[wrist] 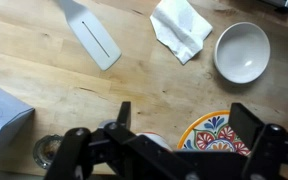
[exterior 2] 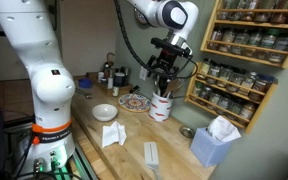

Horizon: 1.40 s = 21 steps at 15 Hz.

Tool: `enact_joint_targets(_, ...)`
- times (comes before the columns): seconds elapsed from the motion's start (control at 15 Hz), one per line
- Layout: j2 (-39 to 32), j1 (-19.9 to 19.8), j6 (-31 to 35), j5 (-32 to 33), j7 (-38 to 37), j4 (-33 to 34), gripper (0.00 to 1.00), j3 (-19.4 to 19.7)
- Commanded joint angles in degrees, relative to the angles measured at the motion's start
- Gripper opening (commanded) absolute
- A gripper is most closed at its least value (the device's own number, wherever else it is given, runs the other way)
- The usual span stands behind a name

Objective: Move the bowl backwards, then move the plate forward

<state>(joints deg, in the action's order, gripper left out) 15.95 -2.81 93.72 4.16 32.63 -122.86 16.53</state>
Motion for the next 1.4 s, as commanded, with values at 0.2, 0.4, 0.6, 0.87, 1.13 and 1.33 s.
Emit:
enact_joint_targets(0.2,-0.1,-1.3,-0.1,-0.3,0.3,0.1,1.00,-1.2)
enact_joint_targets(0.4,-0.1,-1.3,-0.1,-0.3,0.3,0.1,1.00,-1.2)
enact_joint_targets(0.6,1.2,-0.9,1.4,0.1,0.7,-1.4,1.00,-2.0)
enact_joint_targets(0.87,8.0,1.0,7.0,-2.0,0.9,-9.7,1.00,-5.4)
enact_joint_targets(1.13,16.9,3.8,12.2,-5.0,1.4,-21.0,1.00,-8.5)
enact_joint_targets(1.33,23.5,6.8,14.1,-5.8,3.3,-28.5,1.00,-10.0)
